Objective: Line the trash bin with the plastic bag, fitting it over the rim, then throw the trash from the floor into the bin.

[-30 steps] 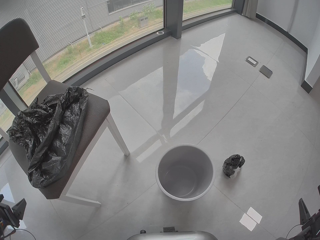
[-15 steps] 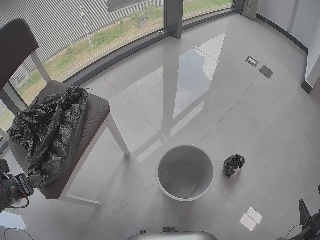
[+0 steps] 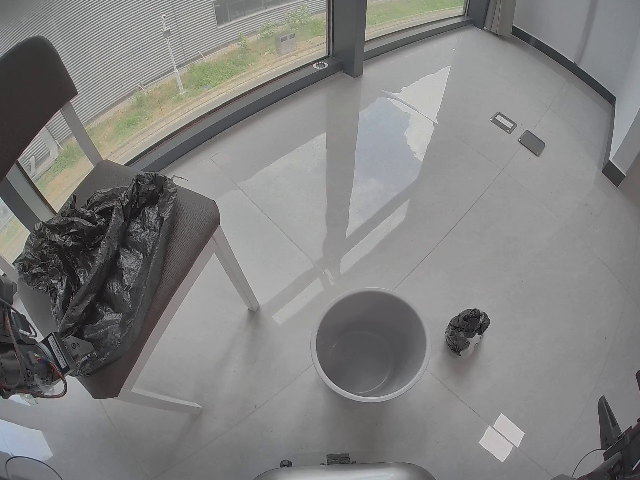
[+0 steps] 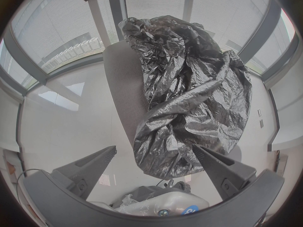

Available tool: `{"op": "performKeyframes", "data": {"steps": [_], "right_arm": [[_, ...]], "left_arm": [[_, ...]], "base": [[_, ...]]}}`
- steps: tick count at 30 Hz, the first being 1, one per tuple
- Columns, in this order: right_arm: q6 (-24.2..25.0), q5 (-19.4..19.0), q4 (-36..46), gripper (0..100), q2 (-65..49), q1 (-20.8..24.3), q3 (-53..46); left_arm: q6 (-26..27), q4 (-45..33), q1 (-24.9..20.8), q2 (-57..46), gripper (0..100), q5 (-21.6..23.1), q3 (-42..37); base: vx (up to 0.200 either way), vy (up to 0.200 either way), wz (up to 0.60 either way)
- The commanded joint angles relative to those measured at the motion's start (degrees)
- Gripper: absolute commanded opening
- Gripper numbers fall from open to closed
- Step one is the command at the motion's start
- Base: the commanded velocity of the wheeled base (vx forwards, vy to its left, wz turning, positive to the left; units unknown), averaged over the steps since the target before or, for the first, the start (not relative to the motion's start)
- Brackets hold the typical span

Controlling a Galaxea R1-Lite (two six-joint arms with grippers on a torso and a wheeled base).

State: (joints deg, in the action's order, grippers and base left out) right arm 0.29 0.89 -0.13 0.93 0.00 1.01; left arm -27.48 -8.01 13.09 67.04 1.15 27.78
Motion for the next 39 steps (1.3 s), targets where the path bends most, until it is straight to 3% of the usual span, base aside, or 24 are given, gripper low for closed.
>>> {"op": "performKeyframes", "data": {"steps": [1,3,4,18,25,27,30,31,35,39], "right_arm": [[-0.03,0.08,0.05,100,-0.84,0.0,-1.01],[-0.12,0.08,0.05,100,-0.84,0.0,-1.01],[-0.12,0.08,0.05,100,-0.84,0.0,-1.01],[-0.38,-0.45,-0.04,100,-0.84,0.0,-1.01],[-2.75,-2.21,-0.48,100,-0.84,0.0,-1.01],[3.05,-8.36,-2.41,100,3.2,1.14,9.62],[9.9,-9.68,-0.13,100,13.66,1.23,17.09],[9.81,-9.77,0.31,100,14.45,1.23,17.09],[8.41,-11.0,0.75,100,24.65,4.22,17.53],[8.41,-11.88,0.22,100,34.41,7.21,21.4]], "left_arm": [[-1.44,1.24,0.27,3.45,100,0.96,-0.18],[-2.41,1.59,0.27,4.24,100,1.32,-0.18],[-2.84,1.94,0.27,4.68,0,1.4,-0.1],[-3.11,3.44,0.88,3.89,0,1.23,0.96],[3.84,-4.3,-0.79,-2.79,0,1.49,9.4],[5.86,-7.55,-3.42,-4.81,0,1.49,14.14],[6.74,-10.27,-7.03,-5.95,0,1.49,20.38],[6.82,-10.71,-7.91,-6.13,0,1.49,21.44],[7.09,-14.05,-19.16,-6.22,0,-0.35,34.09],[7.0,-19.59,-28.91,-6.04,0,-0.97,41.3]], "base": [[0.0,0.0,0.0],[0.0,0.0,0.0],[0.0,0.0,0.0],[0.0,0.0,0.0],[0.0,0.0,0.0],[0.0,0.0,0.0],[0.0,0.0,0.0],[0.0,0.0,0.0],[0.0,0.0,0.0],[0.0,0.0,0.0]]}}
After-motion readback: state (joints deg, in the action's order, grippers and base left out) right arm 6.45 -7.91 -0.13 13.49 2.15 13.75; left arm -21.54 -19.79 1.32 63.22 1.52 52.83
